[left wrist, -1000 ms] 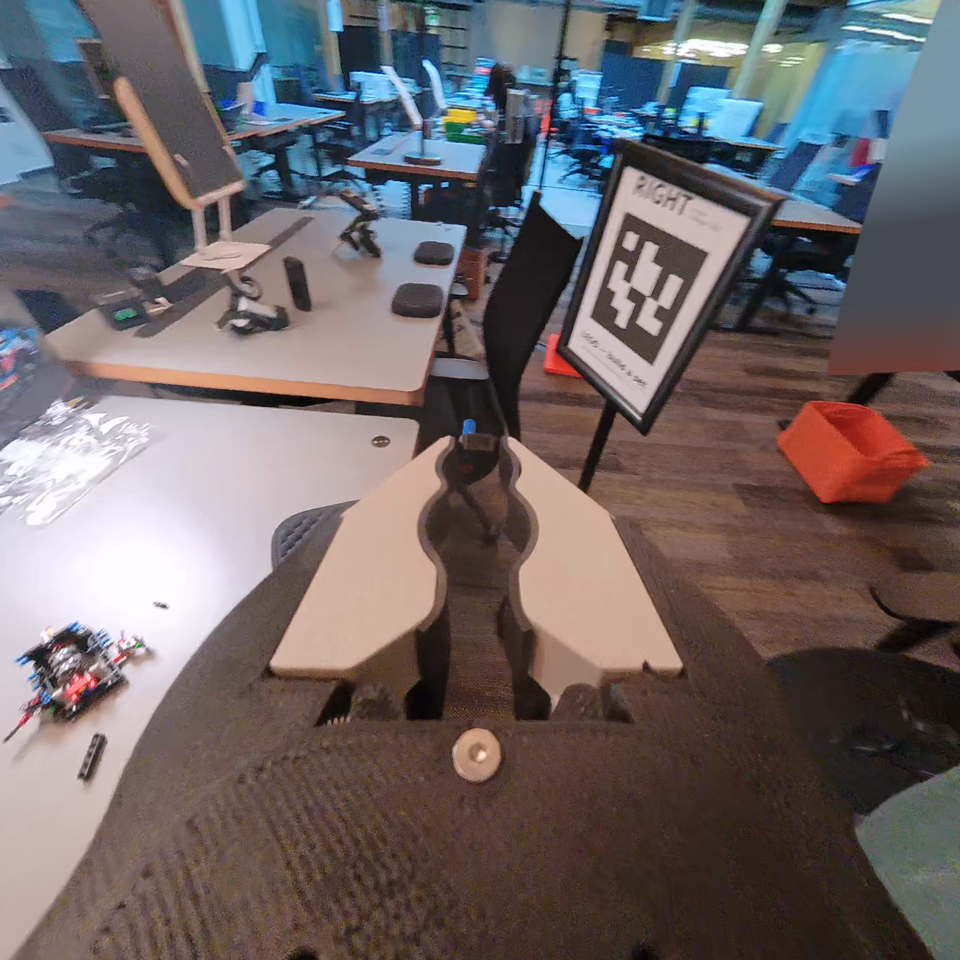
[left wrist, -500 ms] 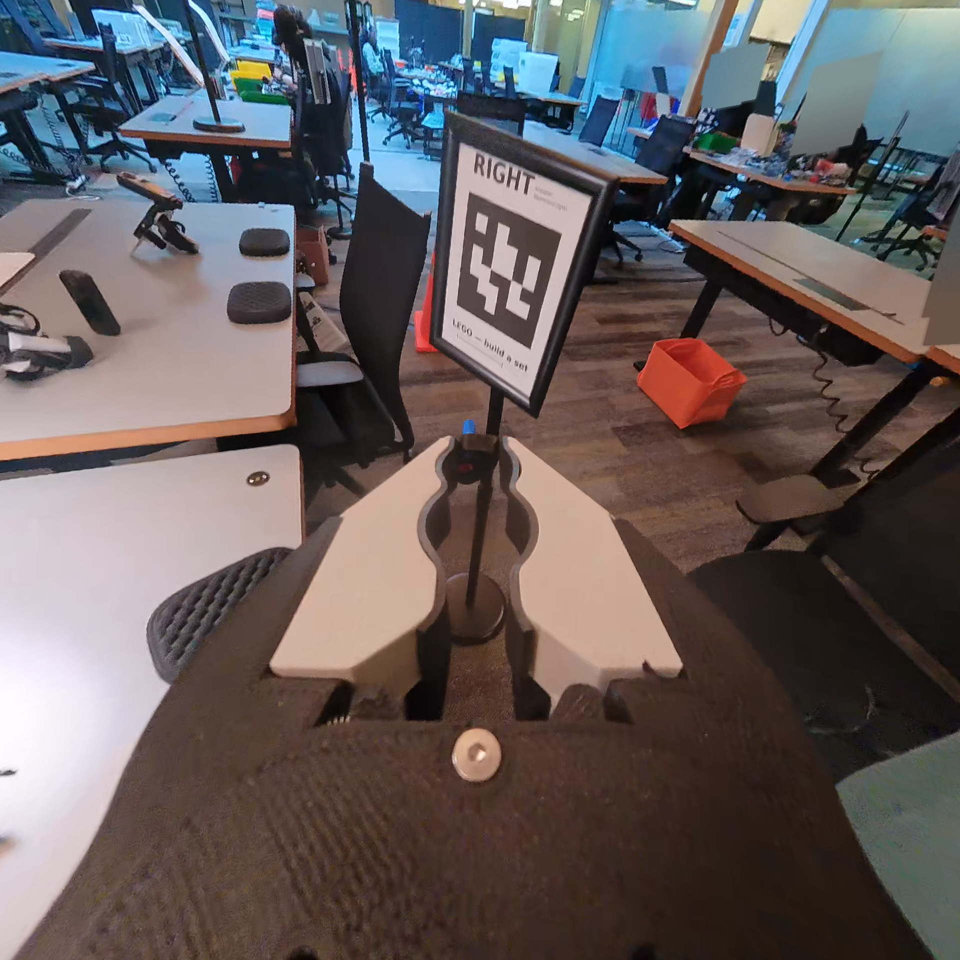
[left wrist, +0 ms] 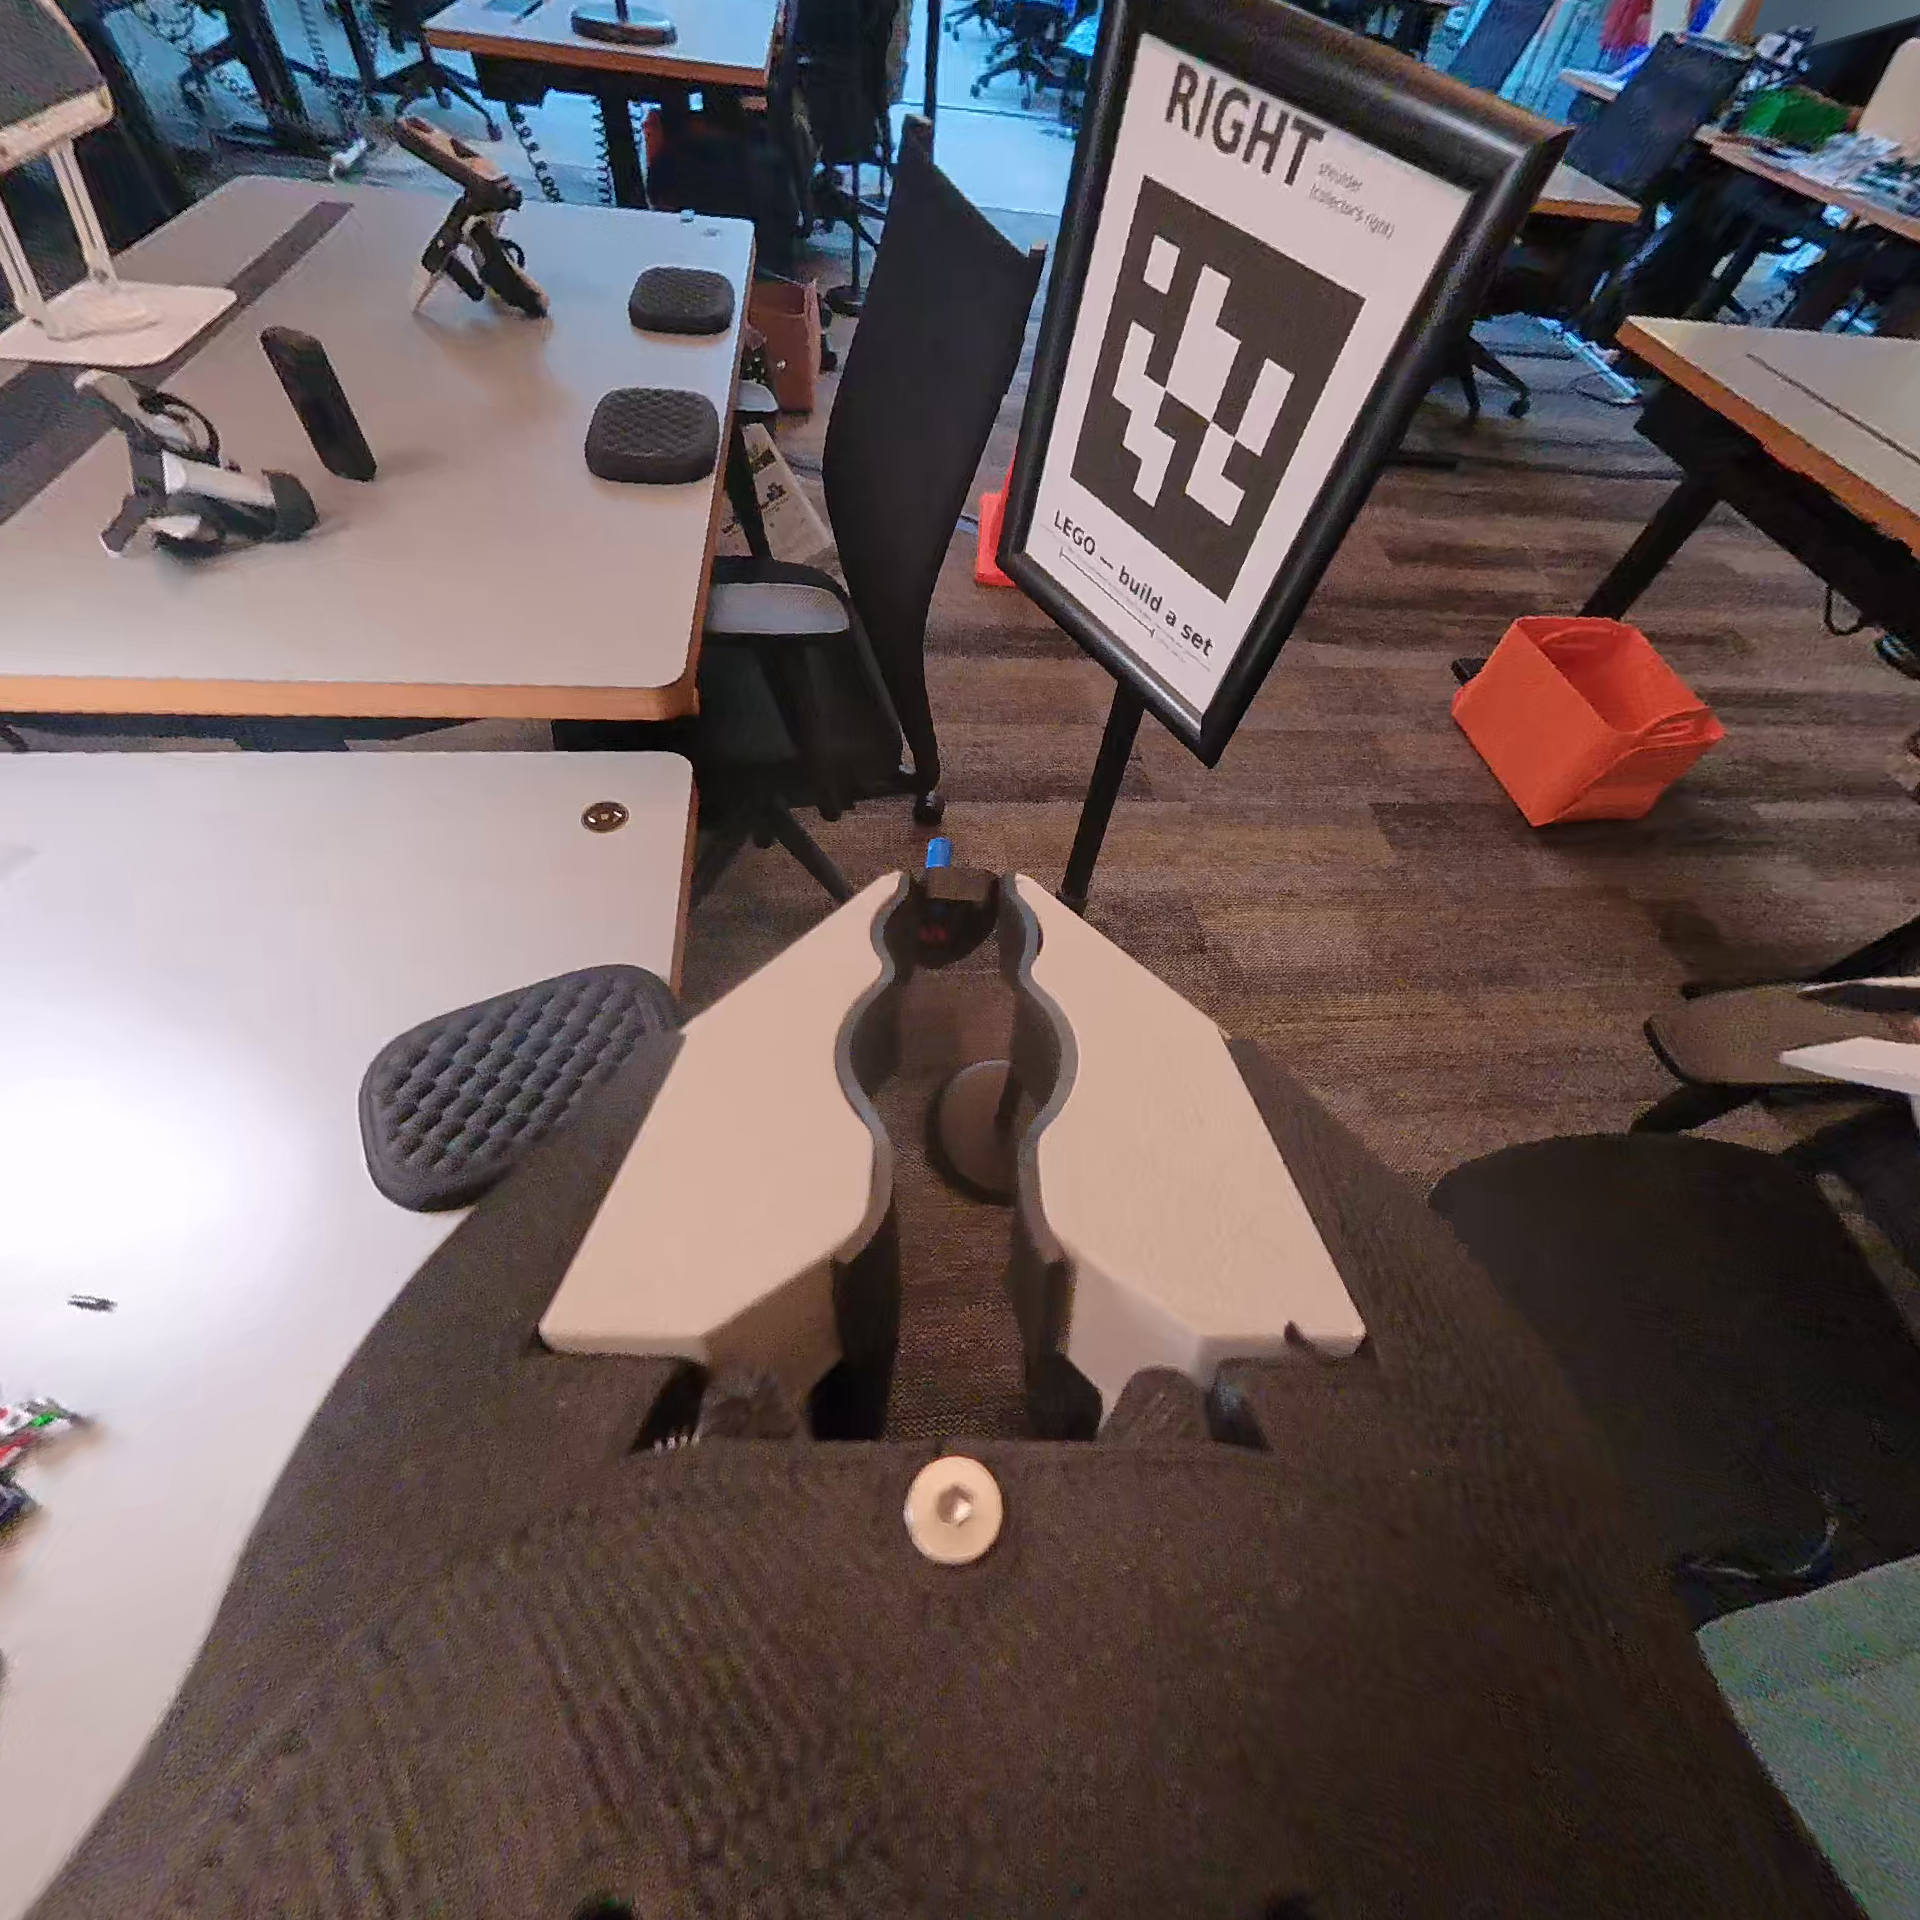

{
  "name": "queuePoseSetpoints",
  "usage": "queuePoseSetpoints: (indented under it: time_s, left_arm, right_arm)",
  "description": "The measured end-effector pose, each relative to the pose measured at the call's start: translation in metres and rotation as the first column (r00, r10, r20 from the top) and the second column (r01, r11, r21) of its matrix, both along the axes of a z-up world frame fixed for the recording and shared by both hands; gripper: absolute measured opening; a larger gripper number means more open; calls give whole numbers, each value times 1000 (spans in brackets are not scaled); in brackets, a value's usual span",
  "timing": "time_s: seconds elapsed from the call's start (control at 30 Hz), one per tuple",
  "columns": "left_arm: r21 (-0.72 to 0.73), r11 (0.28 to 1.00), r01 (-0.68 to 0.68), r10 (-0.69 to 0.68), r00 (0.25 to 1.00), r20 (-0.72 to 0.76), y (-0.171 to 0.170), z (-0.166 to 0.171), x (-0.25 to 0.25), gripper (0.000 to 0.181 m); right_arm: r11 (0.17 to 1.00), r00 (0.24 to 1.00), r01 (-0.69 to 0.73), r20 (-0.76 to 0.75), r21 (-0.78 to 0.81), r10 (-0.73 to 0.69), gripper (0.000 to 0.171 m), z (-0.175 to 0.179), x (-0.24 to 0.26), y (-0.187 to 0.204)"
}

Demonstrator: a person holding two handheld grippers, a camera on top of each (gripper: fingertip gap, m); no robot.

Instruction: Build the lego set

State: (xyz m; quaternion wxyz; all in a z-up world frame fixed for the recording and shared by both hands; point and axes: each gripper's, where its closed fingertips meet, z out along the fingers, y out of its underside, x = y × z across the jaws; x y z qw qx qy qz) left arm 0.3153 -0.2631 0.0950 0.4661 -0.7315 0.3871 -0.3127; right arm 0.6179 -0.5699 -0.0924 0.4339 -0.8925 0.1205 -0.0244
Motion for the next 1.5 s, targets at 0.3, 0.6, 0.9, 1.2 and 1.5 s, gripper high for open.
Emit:
queuePoseSetpoints:
  time_s: [0.3, 0.6, 0.9, 1.2, 1.5]
  left_arm:
    - [-51, 984, -169, 169, 986, 5, 3, -48, -15, 13]
    - [-128, 938, -323, 321, 946, -36, 8, -111, -55, 14]
    - [-122, 929, -349, 355, 934, 31, 20, -117, -42, 13]
    - [-75, 947, -312, 318, 943, 95, 87, -142, -7, 13]
    - [18, 971, -239, 234, 961, 148, 263, -236, 41, 14]
  right_arm:
    - [980, 980, -198, -11, 9, 198, 0, -10, -8, 60]
    - [940, 938, -342, -66, 3, 342, 33, -42, -15, 116]
    - [942, 940, -304, -116, 143, 321, 40, -50, -42, 188]
    - [936, 942, -332, -7, 116, 335, 42, -146, -71, 362]
    - [982, 980, -184, -88, -31, 181, 43, -391, -25, 567]
